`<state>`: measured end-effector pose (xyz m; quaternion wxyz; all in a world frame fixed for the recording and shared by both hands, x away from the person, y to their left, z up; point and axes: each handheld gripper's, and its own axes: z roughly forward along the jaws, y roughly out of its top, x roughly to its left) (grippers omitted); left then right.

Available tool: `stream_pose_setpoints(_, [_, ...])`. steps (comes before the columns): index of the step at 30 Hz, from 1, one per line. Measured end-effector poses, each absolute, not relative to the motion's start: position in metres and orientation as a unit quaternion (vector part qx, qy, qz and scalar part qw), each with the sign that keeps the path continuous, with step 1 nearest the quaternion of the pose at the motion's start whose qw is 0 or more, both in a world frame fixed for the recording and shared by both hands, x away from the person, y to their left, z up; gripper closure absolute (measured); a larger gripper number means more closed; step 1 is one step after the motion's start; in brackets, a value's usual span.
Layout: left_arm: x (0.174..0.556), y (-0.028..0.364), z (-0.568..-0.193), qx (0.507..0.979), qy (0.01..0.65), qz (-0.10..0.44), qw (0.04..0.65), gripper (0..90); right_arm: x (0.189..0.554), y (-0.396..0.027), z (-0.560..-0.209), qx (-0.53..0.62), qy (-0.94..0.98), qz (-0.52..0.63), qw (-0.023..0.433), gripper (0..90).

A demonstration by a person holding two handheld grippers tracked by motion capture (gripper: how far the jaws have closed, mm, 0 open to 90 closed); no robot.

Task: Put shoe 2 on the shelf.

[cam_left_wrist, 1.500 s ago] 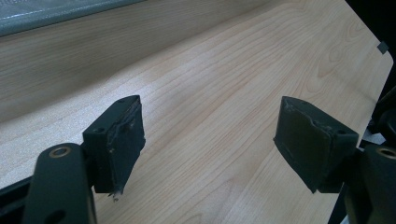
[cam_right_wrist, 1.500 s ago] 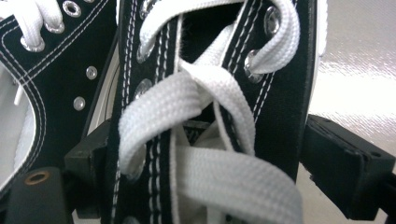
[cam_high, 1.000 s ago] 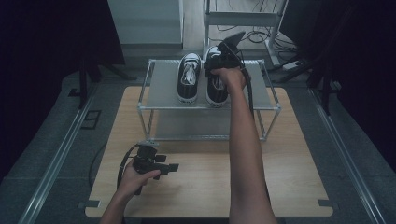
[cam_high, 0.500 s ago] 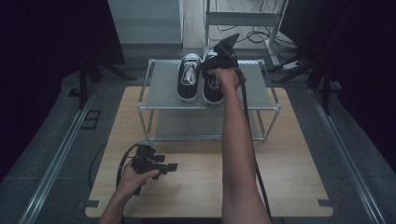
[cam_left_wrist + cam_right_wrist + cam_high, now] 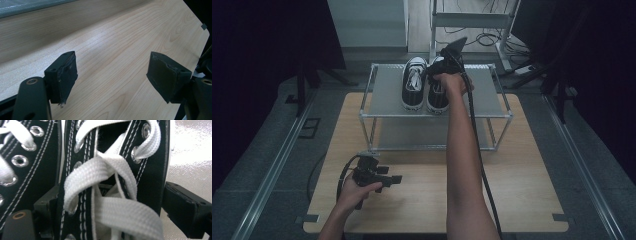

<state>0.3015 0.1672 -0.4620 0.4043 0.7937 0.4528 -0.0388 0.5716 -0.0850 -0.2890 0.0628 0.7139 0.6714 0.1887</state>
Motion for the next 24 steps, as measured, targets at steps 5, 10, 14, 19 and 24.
stream_pose_setpoints(5, [0.302, 0.168, -0.463, 0.793, 0.454, -0.039, 0.403, 23.7, 0.575, -0.084, -0.293, 0.712, 0.675, 0.187, 0.051, 10.5])
stream_pose_setpoints(10, [0.302, 0.167, -0.463, 0.793, 0.455, -0.039, 0.402, 23.7, 0.576, -0.085, -0.295, 0.711, 0.677, 0.185, 0.047, 9.6])
stream_pose_setpoints(14, [0.302, 0.166, -0.464, 0.794, 0.455, -0.038, 0.401, 23.7, 0.576, -0.085, -0.294, 0.705, 0.682, 0.187, 0.054, 9.3])
stream_pose_setpoints(19, [0.302, 0.166, -0.464, 0.794, 0.456, -0.038, 0.400, 23.7, 0.575, -0.086, -0.291, 0.701, 0.683, 0.196, 0.060, 9.0])
stream_pose_setpoints(24, [0.302, 0.165, -0.465, 0.796, 0.455, -0.037, 0.397, 23.7, 0.568, -0.088, -0.278, 0.692, 0.677, 0.238, 0.080, 12.5])
